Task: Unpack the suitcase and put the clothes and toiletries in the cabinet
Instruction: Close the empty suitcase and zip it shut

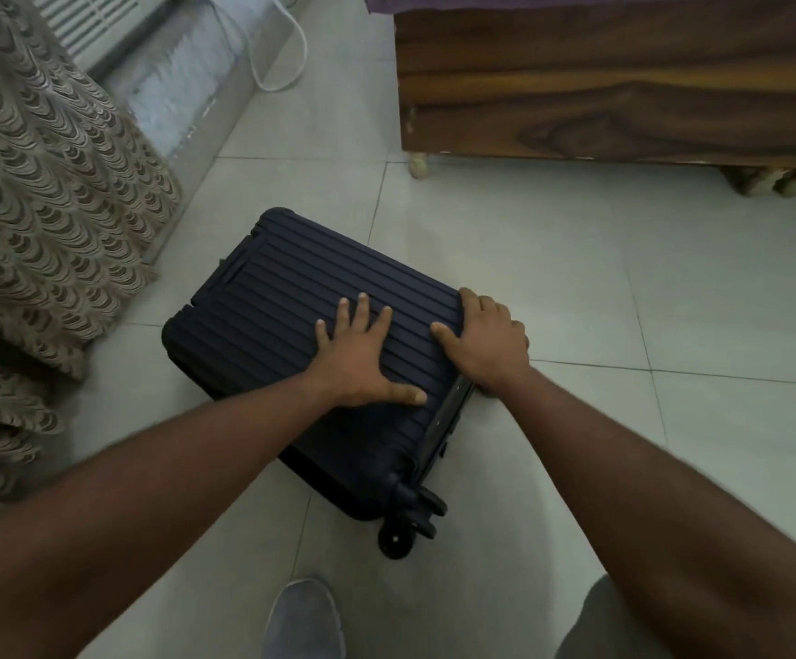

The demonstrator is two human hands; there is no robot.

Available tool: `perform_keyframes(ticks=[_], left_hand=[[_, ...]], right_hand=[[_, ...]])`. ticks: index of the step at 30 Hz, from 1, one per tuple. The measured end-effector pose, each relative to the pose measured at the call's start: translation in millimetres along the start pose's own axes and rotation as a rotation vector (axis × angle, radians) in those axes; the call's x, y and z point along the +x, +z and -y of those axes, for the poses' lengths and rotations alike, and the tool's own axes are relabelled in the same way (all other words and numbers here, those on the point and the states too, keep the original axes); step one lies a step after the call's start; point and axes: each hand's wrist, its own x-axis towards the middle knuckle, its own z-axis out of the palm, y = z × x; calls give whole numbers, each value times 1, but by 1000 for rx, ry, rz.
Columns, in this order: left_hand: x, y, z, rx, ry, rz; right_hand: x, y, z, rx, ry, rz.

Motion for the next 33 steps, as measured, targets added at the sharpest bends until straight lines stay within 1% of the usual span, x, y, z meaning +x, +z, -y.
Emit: perform_keyframes(ticks=[3,6,9,11,13,16,18,20,22,24,25,27,29,33], left_hand=[[-19,27,-20,110,26,-9],[-21,42,-32,174,4,-31],[-15,36,-37,210,14,37],[-15,27,-30,245,66,79],[-19,18,-11,300,159,111],[-23,0,28,406,304,134],[-26,-12,53,453,341,115],[-27,-19,63,422,342,68],[-23,-18,57,444,385,27],[-15,-12,46,565,433,34],[-11,-10,43,628,436,51],[-6,-8,41,720,439,77],[-3,-8,45,786,482,87],[-3,-2,51,812,558,31]], right_hand=[[3,5,-12,-1,27,47],[5,1,-11,-53,52,77],[0,3,-9,-95,85,95],[-9,4,-3,-111,118,85],[-22,6,7,-91,162,60],[-44,12,21,38,221,74],[-53,14,26,165,189,136],[-52,16,28,306,152,229],[-44,22,23,393,147,240],[-35,33,15,331,102,210],[-31,40,11,285,89,229],[-22,56,7,233,83,323],[-15,71,7,232,65,380],[-1,93,13,306,38,428]])
